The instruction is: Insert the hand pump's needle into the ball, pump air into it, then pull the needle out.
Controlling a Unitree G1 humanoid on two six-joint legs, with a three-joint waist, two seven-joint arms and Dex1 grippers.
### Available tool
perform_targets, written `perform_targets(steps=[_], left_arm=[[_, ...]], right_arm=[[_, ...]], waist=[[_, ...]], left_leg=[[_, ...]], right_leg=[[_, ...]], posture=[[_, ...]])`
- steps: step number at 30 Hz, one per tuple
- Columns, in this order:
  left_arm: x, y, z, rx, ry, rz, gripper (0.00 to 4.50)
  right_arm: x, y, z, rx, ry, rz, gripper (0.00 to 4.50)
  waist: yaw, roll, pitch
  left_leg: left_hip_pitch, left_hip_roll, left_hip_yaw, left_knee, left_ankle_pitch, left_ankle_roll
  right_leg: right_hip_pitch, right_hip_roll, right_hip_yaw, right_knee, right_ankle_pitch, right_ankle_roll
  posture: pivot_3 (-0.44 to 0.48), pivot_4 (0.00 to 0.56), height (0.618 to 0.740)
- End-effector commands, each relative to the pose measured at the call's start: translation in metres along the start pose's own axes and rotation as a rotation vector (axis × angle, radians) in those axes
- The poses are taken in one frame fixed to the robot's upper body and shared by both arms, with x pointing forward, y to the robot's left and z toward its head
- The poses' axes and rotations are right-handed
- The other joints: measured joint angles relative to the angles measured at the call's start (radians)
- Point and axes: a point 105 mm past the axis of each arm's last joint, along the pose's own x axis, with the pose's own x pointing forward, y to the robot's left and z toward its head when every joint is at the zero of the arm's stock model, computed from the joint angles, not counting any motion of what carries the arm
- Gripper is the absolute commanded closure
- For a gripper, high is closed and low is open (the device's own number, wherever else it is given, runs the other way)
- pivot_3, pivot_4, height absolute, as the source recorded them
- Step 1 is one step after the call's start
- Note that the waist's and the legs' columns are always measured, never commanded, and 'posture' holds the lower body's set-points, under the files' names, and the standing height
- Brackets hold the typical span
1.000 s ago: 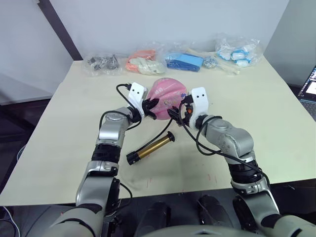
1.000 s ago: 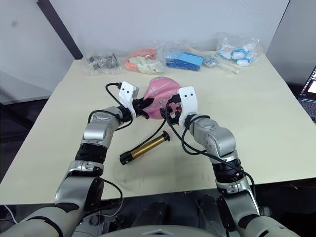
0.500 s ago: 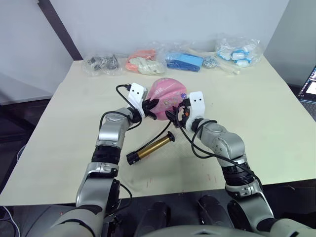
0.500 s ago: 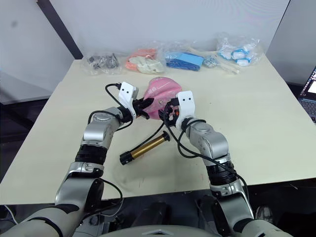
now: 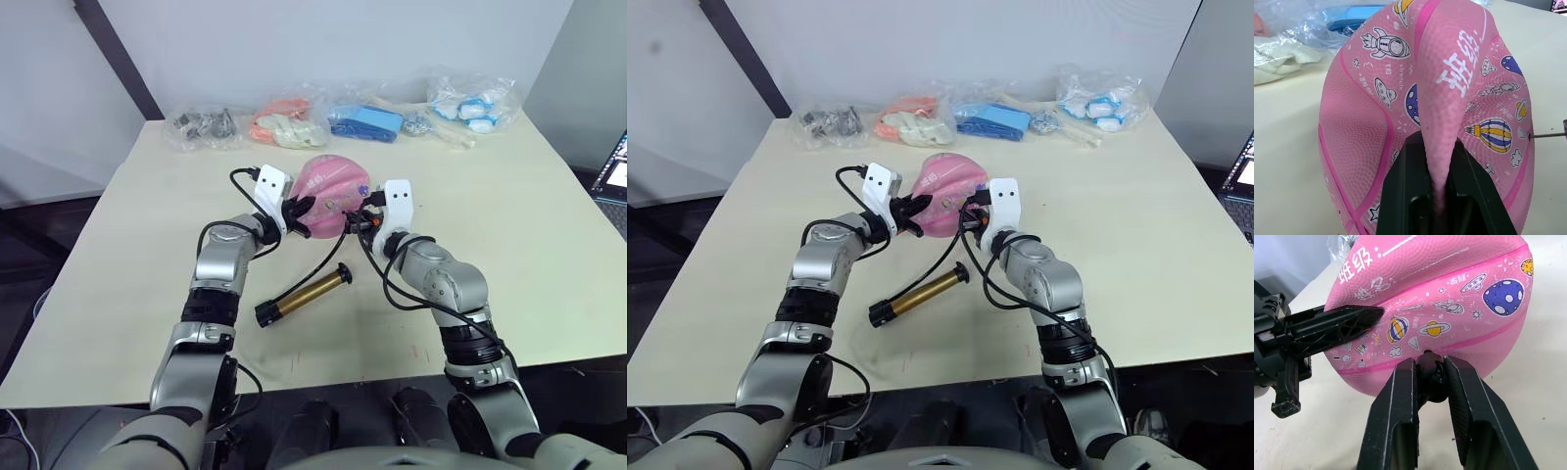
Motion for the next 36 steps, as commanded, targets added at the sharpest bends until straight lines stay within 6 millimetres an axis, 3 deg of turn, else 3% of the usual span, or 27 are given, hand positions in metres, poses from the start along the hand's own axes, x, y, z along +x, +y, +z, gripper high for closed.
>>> perform_targets(steps=[1, 22, 31, 36], left_arm=[[-0.002, -0.006, -0.044, -0.053, 0.152, -0.015, 4.50], [-0.003, -0.003, -0.044, -0.051, 0.149, -0.002, 4.50], [-0.002, -0.003, -0.043, -0.051, 0.147, 0.003, 4.50], [-0.002, -0.003, -0.043, -0.079, 0.145, 0.014, 4.50]], right_arm=[[0.001, 0.009, 0.004, 0.020, -0.008, 0.030, 4.17], [-0.002, 0.012, -0.022, 0.013, 0.192, 0.039, 4.17], [-0.001, 0.012, -0.012, -0.052, 0.125, 0.042, 4.17], [-0.003, 0.015, -0.005, -0.192, 0.079, 0.079, 4.17]], waist=[[0.000, 0.000, 0.000], [0.000, 0.000, 0.000], [0.000, 0.000, 0.000], [0.001, 0.000, 0.000]], left_leg=[[0.000, 0.000, 0.000, 0.000, 0.000, 0.000], [0.001, 0.000, 0.000, 0.000, 0.000, 0.000], [0.001, 0.000, 0.000, 0.000, 0.000, 0.000], [0.001, 0.000, 0.000, 0.000, 0.000, 0.000]], right_leg=[[0.000, 0.000, 0.000, 0.000, 0.000, 0.000], [0.000, 0.000, 0.000, 0.000, 0.000, 0.000], [0.001, 0.000, 0.000, 0.000, 0.000, 0.000], [0.001, 0.000, 0.000, -0.001, 0.000, 0.000]], posture=[[0.000, 0.150, 0.740], [0.000, 0.150, 0.740], [0.000, 0.150, 0.740], [0.000, 0.150, 0.740]])
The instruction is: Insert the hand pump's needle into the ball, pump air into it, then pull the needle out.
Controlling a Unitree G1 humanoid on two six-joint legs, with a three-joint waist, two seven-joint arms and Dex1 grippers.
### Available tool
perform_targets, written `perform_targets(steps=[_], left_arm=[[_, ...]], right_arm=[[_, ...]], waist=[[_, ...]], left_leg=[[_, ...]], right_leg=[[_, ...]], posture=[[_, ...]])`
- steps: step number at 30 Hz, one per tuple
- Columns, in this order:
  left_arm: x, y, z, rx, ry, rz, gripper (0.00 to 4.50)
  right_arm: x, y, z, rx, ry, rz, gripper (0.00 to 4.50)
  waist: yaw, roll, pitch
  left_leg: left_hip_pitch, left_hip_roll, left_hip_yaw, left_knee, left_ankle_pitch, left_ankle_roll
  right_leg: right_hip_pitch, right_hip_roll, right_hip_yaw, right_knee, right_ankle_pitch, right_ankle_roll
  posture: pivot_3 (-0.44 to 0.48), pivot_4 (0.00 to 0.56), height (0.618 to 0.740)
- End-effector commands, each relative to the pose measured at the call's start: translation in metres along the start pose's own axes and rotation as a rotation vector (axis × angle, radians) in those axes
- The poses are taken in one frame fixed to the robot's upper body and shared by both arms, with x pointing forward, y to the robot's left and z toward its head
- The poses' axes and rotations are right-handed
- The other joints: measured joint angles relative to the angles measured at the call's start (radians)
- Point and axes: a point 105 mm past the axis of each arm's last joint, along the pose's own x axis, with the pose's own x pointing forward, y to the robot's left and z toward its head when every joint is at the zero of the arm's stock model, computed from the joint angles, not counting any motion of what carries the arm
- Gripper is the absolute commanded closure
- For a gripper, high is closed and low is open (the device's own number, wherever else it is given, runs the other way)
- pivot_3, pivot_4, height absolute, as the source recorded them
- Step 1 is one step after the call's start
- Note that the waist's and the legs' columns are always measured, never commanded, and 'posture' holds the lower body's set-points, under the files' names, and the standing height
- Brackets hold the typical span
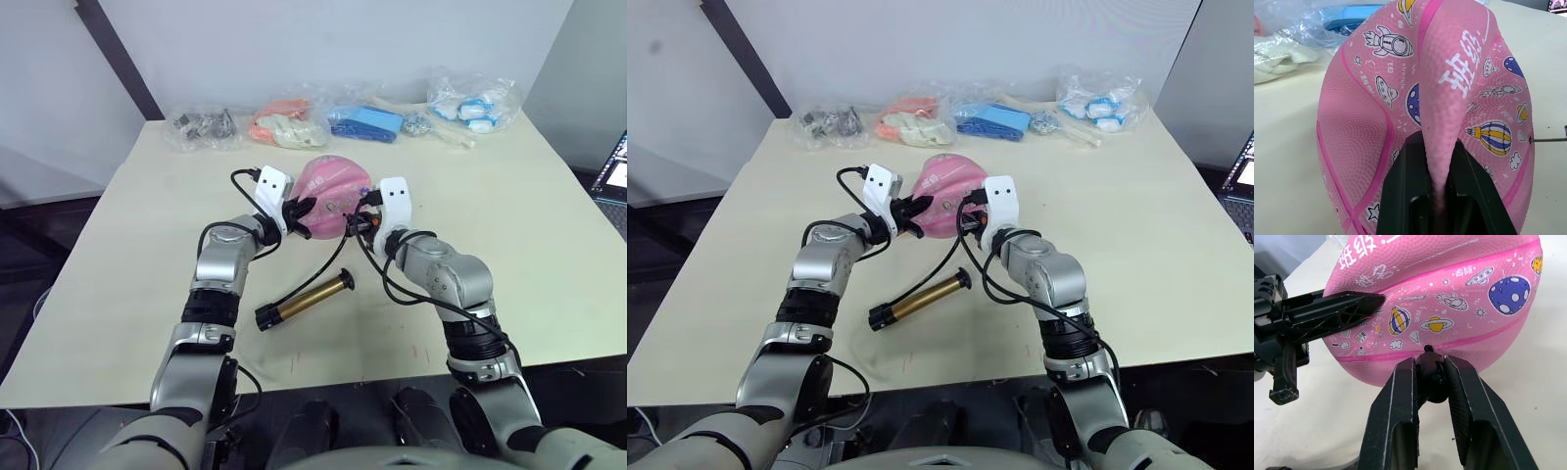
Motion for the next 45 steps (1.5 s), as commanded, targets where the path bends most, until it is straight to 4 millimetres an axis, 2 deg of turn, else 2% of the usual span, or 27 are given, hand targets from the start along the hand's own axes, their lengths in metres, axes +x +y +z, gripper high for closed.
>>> perform_targets(steps=[1, 12, 21, 32, 36, 45], left_arm=[[-0.002, -0.002, -0.042, -0.083, 0.146, 0.017, 4.50], [-0.005, -0.005, -0.040, -0.142, 0.161, 0.038, 4.50], [-0.004, -0.011, -0.042, -0.186, 0.183, 0.028, 4.50], [-0.006, -0.013, -0.053, -0.246, 0.242, 0.015, 4.50], [-0.006, -0.012, -0.055, -0.266, 0.254, 0.016, 4.50], [-0.007, -0.011, -0.059, -0.288, 0.273, 0.017, 4.50]], right_arm=[[0.001, 0.014, -0.003, -0.104, -0.006, 0.075, 4.17], [0.001, 0.006, -0.007, -0.530, 0.013, 0.161, 4.17], [0.010, -0.007, -0.018, -0.710, 0.088, 0.197, 4.17], [0.022, -0.019, -0.026, -0.726, 0.244, 0.216, 4.17], [0.026, -0.021, -0.027, -0.725, 0.287, 0.211, 4.17], [0.031, -0.018, -0.029, -0.743, 0.336, 0.229, 4.17]], waist=[[0.001, 0.000, 0.000], [0.000, 0.000, 0.000], [0.000, -0.001, 0.000], [-0.003, -0.001, 0.000], [-0.004, -0.001, 0.000], [-0.011, -0.001, -0.001]], left_leg=[[0.000, 0.000, 0.000, 0.000, 0.000, 0.000], [0.000, 0.000, 0.000, 0.000, 0.000, 0.000], [0.001, 0.000, 0.001, 0.000, 0.000, 0.000], [0.004, 0.001, 0.002, -0.002, 0.000, 0.000], [0.017, 0.002, 0.002, -0.010, 0.000, 0.000], [0.021, 0.004, 0.002, -0.013, 0.000, -0.001]], right_leg=[[0.000, 0.000, 0.000, 0.000, 0.000, 0.000], [0.000, 0.000, 0.000, -0.001, 0.000, 0.000], [0.001, 0.000, 0.000, -0.001, 0.000, 0.000], [0.003, 0.001, 0.001, -0.001, 0.000, 0.000], [0.014, 0.002, 0.002, -0.006, 0.000, 0.000], [0.017, 0.003, 0.001, -0.007, 0.000, 0.000]], posture=[[0.000, 0.150, 0.740], [0.000, 0.150, 0.740], [0.000, 0.150, 0.740], [0.000, 0.150, 0.740], [0.000, 0.150, 0.740], [0.000, 0.150, 0.740]])
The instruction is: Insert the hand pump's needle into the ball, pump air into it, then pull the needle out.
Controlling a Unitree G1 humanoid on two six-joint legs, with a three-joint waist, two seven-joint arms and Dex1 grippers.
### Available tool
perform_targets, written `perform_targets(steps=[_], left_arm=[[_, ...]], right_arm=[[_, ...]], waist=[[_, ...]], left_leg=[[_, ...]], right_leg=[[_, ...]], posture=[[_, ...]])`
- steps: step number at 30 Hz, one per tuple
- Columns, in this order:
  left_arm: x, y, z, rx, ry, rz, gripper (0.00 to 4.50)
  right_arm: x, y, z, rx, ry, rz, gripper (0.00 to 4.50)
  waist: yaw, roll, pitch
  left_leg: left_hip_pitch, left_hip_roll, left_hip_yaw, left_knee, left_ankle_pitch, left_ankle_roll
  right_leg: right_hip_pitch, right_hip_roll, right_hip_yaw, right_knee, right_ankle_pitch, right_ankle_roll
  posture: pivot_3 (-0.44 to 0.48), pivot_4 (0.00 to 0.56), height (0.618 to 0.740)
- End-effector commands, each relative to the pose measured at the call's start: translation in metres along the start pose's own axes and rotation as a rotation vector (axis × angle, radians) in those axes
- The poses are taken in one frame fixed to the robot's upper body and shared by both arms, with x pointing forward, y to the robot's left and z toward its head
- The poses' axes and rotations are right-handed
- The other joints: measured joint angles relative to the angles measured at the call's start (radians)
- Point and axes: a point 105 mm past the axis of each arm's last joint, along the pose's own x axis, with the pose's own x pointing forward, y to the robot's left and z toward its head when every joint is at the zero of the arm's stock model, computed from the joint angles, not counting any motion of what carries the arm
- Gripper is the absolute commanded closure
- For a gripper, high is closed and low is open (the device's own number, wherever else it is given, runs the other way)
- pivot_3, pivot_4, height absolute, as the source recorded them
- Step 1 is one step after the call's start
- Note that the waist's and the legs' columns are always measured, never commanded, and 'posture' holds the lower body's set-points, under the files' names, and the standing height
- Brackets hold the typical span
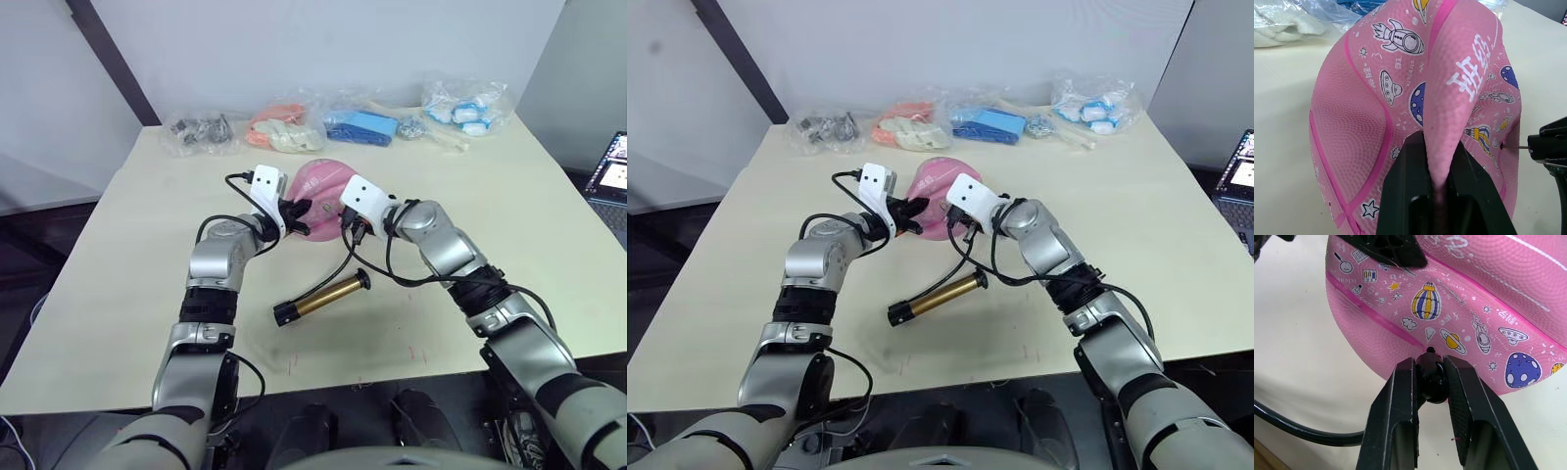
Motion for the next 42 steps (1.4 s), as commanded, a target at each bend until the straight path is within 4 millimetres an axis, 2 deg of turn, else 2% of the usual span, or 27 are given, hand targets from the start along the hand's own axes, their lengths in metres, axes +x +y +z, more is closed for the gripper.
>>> perform_targets(steps=[1, 6, 15, 23, 42], left_arm=[[0.001, -0.004, -0.056, -0.110, 0.201, -0.026, 4.50], [0.001, -0.006, -0.059, -0.119, 0.214, -0.035, 4.50], [0.000, -0.007, -0.062, -0.143, 0.219, -0.039, 4.50], [0.000, -0.007, -0.064, -0.153, 0.224, -0.037, 4.50], [-0.004, -0.008, -0.073, -0.166, 0.243, -0.038, 4.50]], right_arm=[[0.011, 0.017, -0.024, 0.031, 0.117, 0.068, 4.17], [0.017, 0.016, -0.018, 0.055, 0.121, 0.062, 4.17], [0.026, 0.022, -0.019, 0.060, 0.162, 0.087, 4.17], [0.034, 0.023, -0.014, 0.091, 0.169, 0.094, 4.17], [0.050, 0.025, -0.020, 0.083, 0.238, 0.094, 4.17]], waist=[[-0.001, 0.000, 0.000], [-0.007, 0.000, -0.002], [-0.014, 0.001, -0.006], [-0.016, 0.001, -0.007], [-0.021, 0.002, -0.011]], left_leg=[[0.000, 0.000, 0.000, 0.000, 0.000, 0.000], [0.001, 0.000, 0.000, -0.001, 0.000, 0.000], [0.003, 0.000, 0.000, -0.003, 0.000, 0.000], [0.013, 0.000, 0.001, -0.009, -0.002, 0.002], [0.018, 0.001, 0.000, -0.014, -0.002, 0.001]], right_leg=[[0.000, 0.000, 0.000, 0.000, 0.000, 0.000], [0.000, 0.000, 0.000, 0.000, 0.000, 0.000], [0.001, 0.001, 0.001, 0.000, 0.000, 0.000], [0.007, 0.001, 0.001, -0.002, 0.000, 0.000], [0.007, 0.006, 0.006, -0.002, 0.000, 0.000]], posture=[[0.000, 0.150, 0.740], [0.000, 0.150, 0.740], [0.000, 0.150, 0.740], [0.000, 0.150, 0.740], [0.000, 0.150, 0.740]])
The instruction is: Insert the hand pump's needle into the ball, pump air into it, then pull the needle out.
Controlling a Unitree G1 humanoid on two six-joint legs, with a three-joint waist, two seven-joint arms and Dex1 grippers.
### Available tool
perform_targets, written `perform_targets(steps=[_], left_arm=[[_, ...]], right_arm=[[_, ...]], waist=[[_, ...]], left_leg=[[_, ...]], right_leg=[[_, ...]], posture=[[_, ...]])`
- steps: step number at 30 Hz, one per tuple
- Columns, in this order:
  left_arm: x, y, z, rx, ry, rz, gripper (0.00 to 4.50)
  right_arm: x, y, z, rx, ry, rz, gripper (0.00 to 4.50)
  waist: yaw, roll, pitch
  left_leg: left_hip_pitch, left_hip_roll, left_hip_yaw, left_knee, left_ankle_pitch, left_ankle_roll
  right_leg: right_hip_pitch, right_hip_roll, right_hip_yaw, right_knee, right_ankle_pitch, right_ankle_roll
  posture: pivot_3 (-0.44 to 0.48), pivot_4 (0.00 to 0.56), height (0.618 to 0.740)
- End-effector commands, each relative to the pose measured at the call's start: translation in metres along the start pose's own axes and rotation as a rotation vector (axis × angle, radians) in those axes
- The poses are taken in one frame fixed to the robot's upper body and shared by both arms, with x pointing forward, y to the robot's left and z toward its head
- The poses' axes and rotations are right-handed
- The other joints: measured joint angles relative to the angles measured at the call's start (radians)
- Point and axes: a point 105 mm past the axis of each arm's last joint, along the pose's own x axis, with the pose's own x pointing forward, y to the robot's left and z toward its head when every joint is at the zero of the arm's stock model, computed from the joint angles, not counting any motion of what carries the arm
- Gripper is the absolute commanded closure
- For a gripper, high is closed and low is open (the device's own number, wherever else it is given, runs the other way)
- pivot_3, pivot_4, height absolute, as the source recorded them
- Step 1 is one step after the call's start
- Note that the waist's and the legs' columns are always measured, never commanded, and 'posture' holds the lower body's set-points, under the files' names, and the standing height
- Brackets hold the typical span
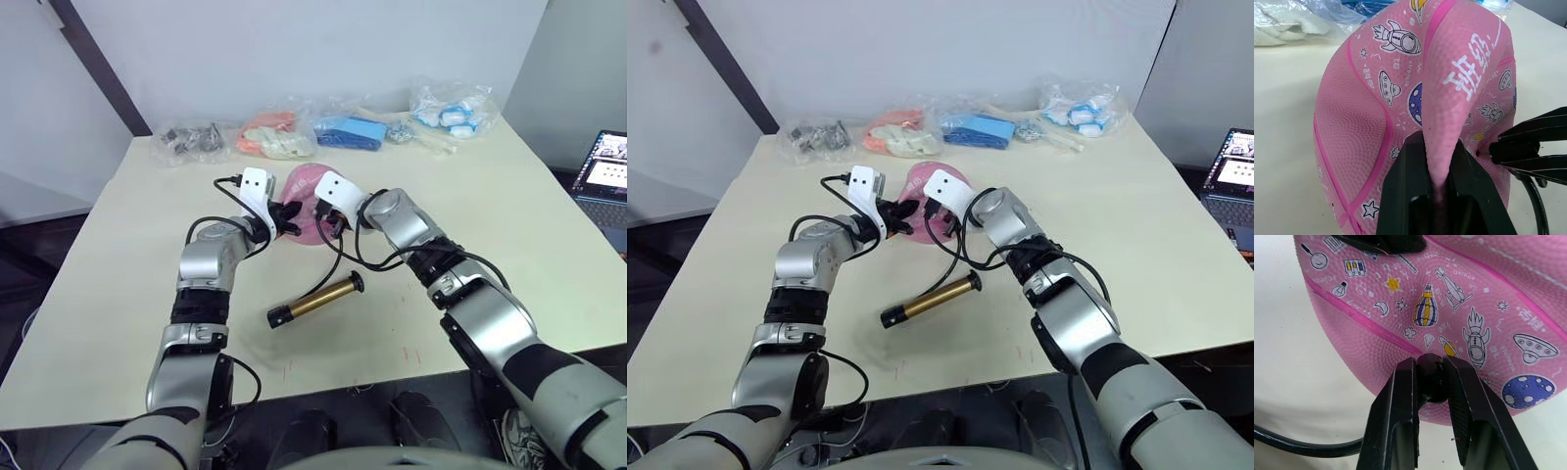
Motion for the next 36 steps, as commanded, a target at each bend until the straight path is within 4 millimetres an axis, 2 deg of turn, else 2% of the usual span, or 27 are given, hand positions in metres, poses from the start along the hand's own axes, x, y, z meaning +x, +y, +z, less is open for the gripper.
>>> perform_targets(steps=[1, 7, 26, 36], left_arm=[[0.003, -0.015, -0.067, -0.107, 0.236, -0.059, 4.50], [0.002, -0.015, -0.069, -0.111, 0.241, -0.059, 4.50], [0.000, -0.009, -0.072, -0.125, 0.244, -0.039, 4.50], [-0.003, -0.009, -0.075, -0.133, 0.249, -0.034, 4.50]], right_arm=[[0.013, 0.017, -0.032, 0.029, 0.111, 0.037, 4.17], [0.017, 0.020, -0.033, 0.022, 0.125, 0.038, 4.17], [0.027, 0.031, -0.048, 0.013, 0.177, 0.018, 4.17], [0.027, 0.028, -0.052, 0.109, 0.170, -0.005, 4.17]], waist=[[-0.001, 0.000, -0.001], [-0.007, 0.001, -0.001], [-0.014, 0.006, -0.005], [-0.017, 0.008, -0.008]], left_leg=[[0.000, 0.000, 0.000, 0.000, 0.000, 0.000], [0.012, 0.002, -0.002, -0.005, -0.002, 0.000], [0.012, 0.006, -0.002, -0.005, -0.002, -0.001], [0.012, 0.006, -0.002, -0.006, -0.002, -0.001]], right_leg=[[0.000, 0.000, 0.000, 0.000, 0.000, 0.000], [0.011, 0.003, 0.000, -0.006, -0.002, 0.003], [0.011, 0.004, 0.000, -0.007, -0.002, 0.003], [0.011, 0.005, 0.000, -0.007, -0.003, 0.003]], posture=[[0.000, 0.150, 0.740], [0.000, 0.150, 0.740], [0.000, 0.150, 0.740], [0.000, 0.150, 0.740]])
